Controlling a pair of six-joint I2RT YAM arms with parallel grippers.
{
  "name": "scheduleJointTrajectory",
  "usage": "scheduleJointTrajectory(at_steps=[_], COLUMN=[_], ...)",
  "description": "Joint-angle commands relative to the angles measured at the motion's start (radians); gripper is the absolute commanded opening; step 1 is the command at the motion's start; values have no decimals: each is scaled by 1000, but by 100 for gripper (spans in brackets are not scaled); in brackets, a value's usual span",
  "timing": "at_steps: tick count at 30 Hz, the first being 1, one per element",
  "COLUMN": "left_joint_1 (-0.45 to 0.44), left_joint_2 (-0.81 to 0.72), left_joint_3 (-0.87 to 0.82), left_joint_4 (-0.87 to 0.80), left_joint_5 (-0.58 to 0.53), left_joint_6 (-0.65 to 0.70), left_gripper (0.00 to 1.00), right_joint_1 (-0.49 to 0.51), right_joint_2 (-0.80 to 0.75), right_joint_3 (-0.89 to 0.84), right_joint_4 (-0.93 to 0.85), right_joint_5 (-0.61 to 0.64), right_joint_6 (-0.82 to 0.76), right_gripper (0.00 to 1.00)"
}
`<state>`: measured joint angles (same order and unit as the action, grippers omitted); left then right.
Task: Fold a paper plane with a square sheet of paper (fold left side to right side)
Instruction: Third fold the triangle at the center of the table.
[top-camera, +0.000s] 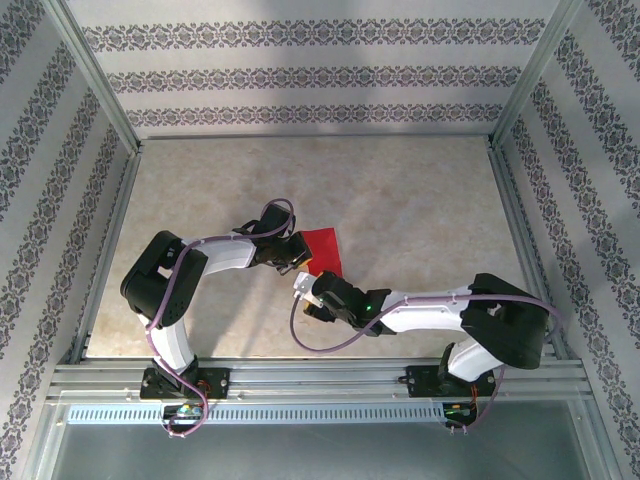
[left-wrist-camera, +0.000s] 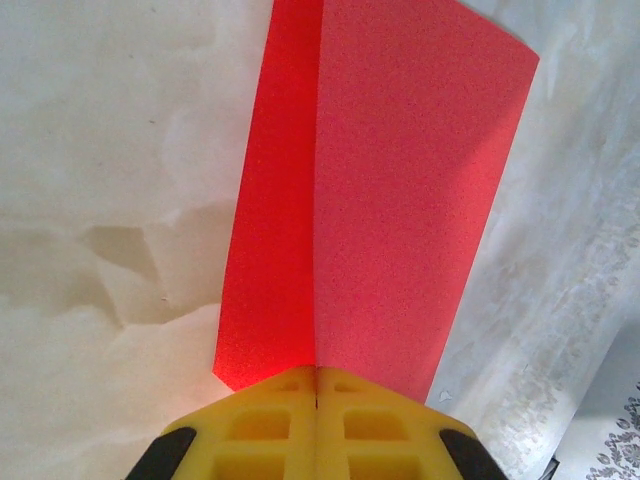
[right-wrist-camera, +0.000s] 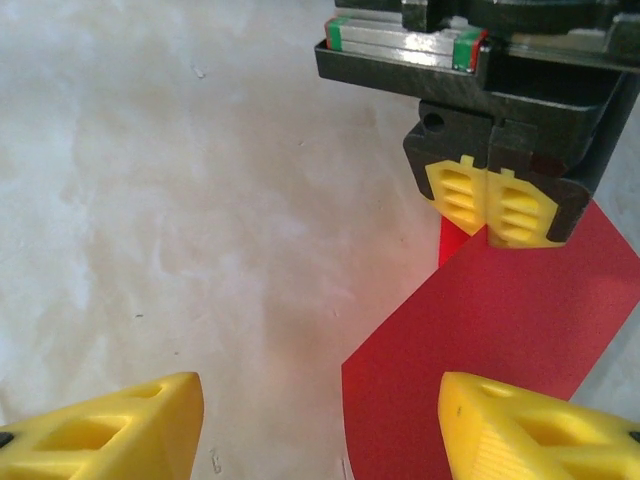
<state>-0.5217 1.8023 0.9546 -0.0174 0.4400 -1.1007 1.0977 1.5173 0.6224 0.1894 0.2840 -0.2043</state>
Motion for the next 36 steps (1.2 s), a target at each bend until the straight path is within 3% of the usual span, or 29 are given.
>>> scheduleJointTrajectory(at_steps=[1, 16, 25, 30, 32, 36], left_joint_1=[12, 12, 12, 12, 12, 17], left_joint_2=[-37, -36, -31, -29, -33, -48], left_joint_3=[1, 8, 17, 31, 38, 44], left_joint_4=[-2, -20, -47, -77, -96, -124], left_joint_5=[3, 9, 9, 8, 3, -5], left_joint_6=[4, 21, 45, 71, 85, 110], left_gripper=[0, 0, 0, 0, 3, 25], right_joint_1=[3, -63, -79, -97, -105, -131], right_joint_2=[22, 92, 83, 62, 56, 47], right_joint_3=[-20, -21, -20, -21, -24, -22], right_joint_4=[90, 147, 128, 105, 100, 80], right_joint_5=[39, 27, 8, -35, -58, -129], right_joint_6=[46, 119, 130, 154, 165, 202], right_gripper=[62, 38, 0, 0, 0, 0])
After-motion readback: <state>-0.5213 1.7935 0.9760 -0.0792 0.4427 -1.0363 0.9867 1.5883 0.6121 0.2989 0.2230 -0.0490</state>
